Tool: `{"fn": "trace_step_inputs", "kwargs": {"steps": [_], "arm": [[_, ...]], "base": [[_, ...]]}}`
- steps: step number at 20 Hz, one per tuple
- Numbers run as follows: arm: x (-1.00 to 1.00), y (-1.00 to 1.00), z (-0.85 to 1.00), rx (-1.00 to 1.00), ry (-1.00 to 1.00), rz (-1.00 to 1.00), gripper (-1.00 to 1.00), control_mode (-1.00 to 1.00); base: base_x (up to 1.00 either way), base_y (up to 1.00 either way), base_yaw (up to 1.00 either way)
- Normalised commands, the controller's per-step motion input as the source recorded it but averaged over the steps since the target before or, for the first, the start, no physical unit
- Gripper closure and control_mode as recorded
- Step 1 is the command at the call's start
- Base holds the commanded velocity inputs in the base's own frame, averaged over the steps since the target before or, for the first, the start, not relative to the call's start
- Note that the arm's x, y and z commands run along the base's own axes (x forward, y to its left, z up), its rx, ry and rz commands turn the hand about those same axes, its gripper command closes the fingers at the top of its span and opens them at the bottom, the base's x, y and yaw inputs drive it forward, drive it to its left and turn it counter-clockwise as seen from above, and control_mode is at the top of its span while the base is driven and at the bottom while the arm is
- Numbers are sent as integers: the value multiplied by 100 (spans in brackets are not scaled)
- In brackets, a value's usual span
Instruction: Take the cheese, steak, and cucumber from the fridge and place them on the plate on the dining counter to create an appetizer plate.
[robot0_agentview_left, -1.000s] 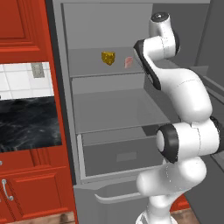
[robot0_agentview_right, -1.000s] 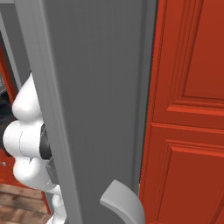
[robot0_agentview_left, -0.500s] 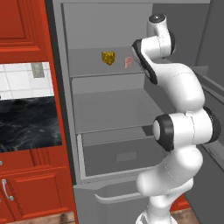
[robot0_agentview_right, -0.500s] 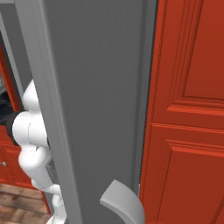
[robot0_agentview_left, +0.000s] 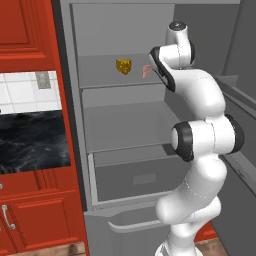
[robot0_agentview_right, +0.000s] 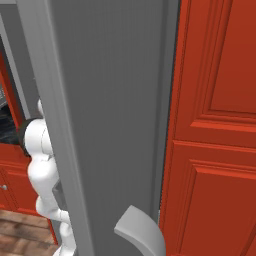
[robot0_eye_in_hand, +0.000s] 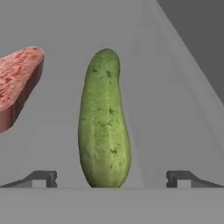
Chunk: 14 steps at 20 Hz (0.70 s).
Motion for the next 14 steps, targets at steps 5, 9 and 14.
{"fn": "trace_step_inputs", "kwargs": {"steps": [5,9,14], "arm": [[44,0,-20,4,0,0,-100,-100],[37,0,-19,3,0,0,-100,-100],[17,0,-26,3,0,0,100,-100]], "base": [[0,0,0],[0,0,0],[0,0,0]]}}
